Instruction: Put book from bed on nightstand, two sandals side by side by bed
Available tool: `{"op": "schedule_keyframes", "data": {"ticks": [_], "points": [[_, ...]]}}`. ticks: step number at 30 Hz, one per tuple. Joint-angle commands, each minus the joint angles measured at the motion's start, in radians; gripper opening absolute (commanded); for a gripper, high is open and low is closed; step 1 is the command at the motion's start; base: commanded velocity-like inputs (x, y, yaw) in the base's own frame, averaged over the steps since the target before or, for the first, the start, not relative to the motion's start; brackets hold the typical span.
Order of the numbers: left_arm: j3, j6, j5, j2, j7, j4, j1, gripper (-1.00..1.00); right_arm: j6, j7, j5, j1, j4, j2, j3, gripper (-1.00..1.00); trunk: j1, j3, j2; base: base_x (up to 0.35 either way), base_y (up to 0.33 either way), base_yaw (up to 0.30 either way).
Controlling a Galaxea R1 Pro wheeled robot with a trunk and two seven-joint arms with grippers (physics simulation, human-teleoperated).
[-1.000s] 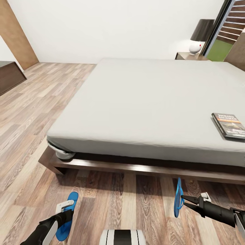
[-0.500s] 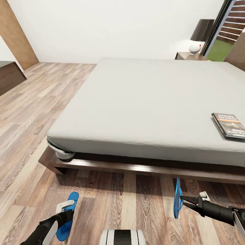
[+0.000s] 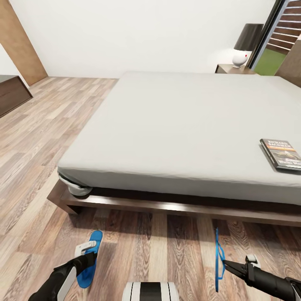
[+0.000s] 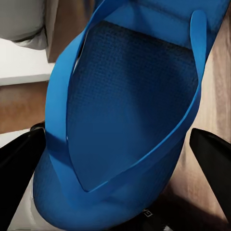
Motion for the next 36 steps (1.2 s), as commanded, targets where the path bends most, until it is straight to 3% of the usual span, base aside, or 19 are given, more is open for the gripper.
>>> {"op": "schedule_keyframes", "data": {"ticks": [1,11,20,23,25,30,36], "points": [[0.004,0.006,0.005,0.0,-0.004,-0.002,0.0,-1.0,-0.001,0.005,0.004,0.0,0.017,0.001,-0.004,-1.0,0.0,-0.001,0.0,0.0,0.0,0.0],[0.006,-0.003,0.005,0.002,-0.003,0.019,0.001,-1.0,-0.017,0.005,0.001,0.0,0.04,0.002,-0.006,-1.0,0.0,-0.001,0.0,0.0,0.0,0.0],[0.006,0.006,-0.002,0.007,0.002,0.027,-0.002,-1.0,-0.019,0.005,-0.001,0.0,0.152,0.001,-0.007,-1.0,0.0,-0.001,0.0,0.0,0.0,0.0],[0.006,0.046,-0.003,0.024,0.003,0.022,-0.057,-1.0,-0.02,0.005,-0.002,0.0,0.155,0.001,-0.007,-1.0,0.0,-0.001,0.0,0.0,0.0,0.0],[0.007,0.113,-0.003,0.031,0.004,0.022,-0.108,-1.0,-0.021,0.005,-0.003,0.0,0.155,0.0,-0.007,-1.0,0.0,-0.001,0.0,0.0,0.0,0.0],[0.007,0.196,-0.009,0.043,0.004,0.022,-0.162,-1.0,-0.021,0.005,-0.003,0.0,0.157,-0.001,-0.007,-1.0,0.0,-0.001,0.0,0.0,0.0,0.0],[0.007,0.215,-0.1,0.057,0.004,0.033,-0.183,-1.0,-0.021,0.005,-0.005,0.0,0.157,-0.001,-0.007,-1.0,0.0,-0.001,0.0,0.0,0.0,0.0]]}}
